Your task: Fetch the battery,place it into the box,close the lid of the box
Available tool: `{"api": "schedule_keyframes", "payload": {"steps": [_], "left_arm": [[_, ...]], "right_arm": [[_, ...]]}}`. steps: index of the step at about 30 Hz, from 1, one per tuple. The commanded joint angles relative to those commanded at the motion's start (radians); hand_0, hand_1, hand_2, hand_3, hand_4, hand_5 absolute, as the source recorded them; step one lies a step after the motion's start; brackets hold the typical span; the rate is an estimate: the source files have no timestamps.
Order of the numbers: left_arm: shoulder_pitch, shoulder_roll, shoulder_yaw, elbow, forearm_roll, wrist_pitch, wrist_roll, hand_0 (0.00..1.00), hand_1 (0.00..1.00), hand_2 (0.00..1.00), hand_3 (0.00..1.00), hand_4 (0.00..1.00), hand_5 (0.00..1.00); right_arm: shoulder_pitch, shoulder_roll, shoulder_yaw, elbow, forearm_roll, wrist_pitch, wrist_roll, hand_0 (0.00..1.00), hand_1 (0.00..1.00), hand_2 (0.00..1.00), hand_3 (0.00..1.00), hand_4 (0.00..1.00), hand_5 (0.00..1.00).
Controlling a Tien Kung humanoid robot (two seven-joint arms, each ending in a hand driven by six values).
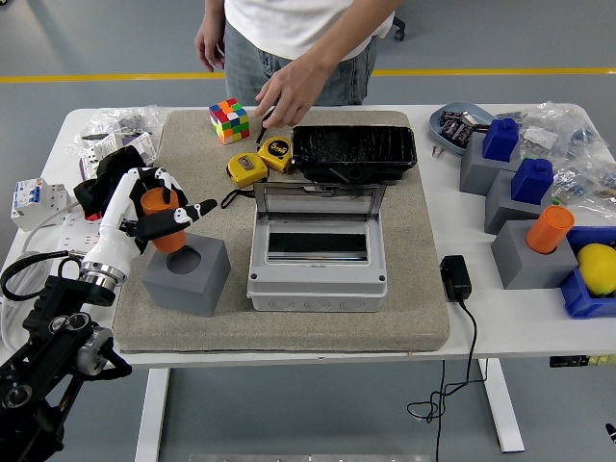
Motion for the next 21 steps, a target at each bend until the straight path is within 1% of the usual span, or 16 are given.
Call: {"api": "schedule_keyframes", "payload": {"steps": [3, 5, 7, 8, 11, 13, 14, 17, 19, 20, 21], "left_arm": [[-0.016, 0.005, 0.003, -0.006, 0.008, 0.006, 0.002, 0.002, 0.002, 0.042, 0.034, 0.998, 0.006], [-0.029, 0.013, 0.004, -0.011, 0.036, 0.018, 0.008, 0.002, 0.002, 0.042, 0.034, 0.998, 0.006], [-0.045, 0.024, 0.004, -0.02, 0.092, 0.034, 0.016, 0.002, 0.002, 0.042, 0.034, 0.998, 0.006], [-0.051, 0.028, 0.005, -0.023, 0.116, 0.039, 0.018, 0.002, 0.002, 0.037, 0.029, 0.998, 0.067], [-0.083, 0.051, 0.01, -0.063, 0.243, 0.085, 0.038, 0.002, 0.002, 0.037, 0.029, 0.998, 0.067], [-0.097, 0.06, 0.018, -0.081, 0.324, 0.103, 0.046, 0.002, 0.002, 0.037, 0.029, 0.998, 0.067], [-0.115, 0.071, 0.034, -0.098, 0.369, 0.122, 0.048, 0.002, 0.002, 0.028, 0.021, 0.998, 0.25], [-0.154, 0.092, 0.074, -0.129, 0.485, 0.158, 0.062, 0.002, 0.002, 0.028, 0.021, 0.998, 0.25], [-0.181, 0.102, 0.106, -0.14, 0.563, 0.177, 0.074, 0.002, 0.002, 0.028, 0.021, 0.998, 0.25], [-0.196, 0.106, 0.128, -0.142, 0.606, 0.184, 0.083, 0.002, 0.002, 0.02, 0.017, 0.998, 0.383], [-0.209, 0.109, 0.146, -0.141, 0.642, 0.189, 0.088, 0.002, 0.002, 0.02, 0.017, 0.998, 0.383]], "right_arm": [[0.001, -0.001, 0.004, -0.001, -0.002, -0.001, 0.0, 0.984, 0.941, 0.875, 0.874, 0.998, 0.998], [0.002, -0.002, 0.007, -0.001, -0.003, -0.001, 0.0, 0.984, 0.941, 0.875, 0.874, 0.998, 0.998], [0.003, -0.004, 0.01, 0.0, -0.004, -0.001, 0.0, 0.984, 0.941, 0.875, 0.874, 0.998, 0.998], [0.004, -0.004, 0.01, 0.0, -0.005, -0.001, 0.0, 0.984, 0.941, 0.874, 0.874, 0.998, 0.998], [0.006, -0.005, 0.017, -0.001, -0.009, -0.001, -0.001, 0.984, 0.941, 0.874, 0.874, 0.998, 0.998], [0.007, -0.006, 0.02, -0.002, -0.011, -0.001, -0.001, 0.984, 0.941, 0.874, 0.874, 0.998, 0.998], [0.009, -0.007, 0.021, -0.002, -0.013, -0.001, -0.001, 0.984, 0.942, 0.874, 0.875, 0.998, 0.998], [0.012, -0.008, 0.024, -0.001, -0.017, -0.002, -0.001, 0.984, 0.942, 0.874, 0.875, 0.998, 0.998], [0.014, -0.01, 0.027, -0.001, -0.02, -0.002, -0.001, 0.984, 0.942, 0.874, 0.875, 0.998, 0.998], [0.015, -0.011, 0.03, -0.001, -0.021, -0.002, -0.001, 0.984, 0.942, 0.873, 0.875, 0.998, 0.998], [0.016, -0.012, 0.032, -0.001, -0.023, -0.002, -0.001, 0.984, 0.942, 0.873, 0.875, 0.998, 0.998]]}}
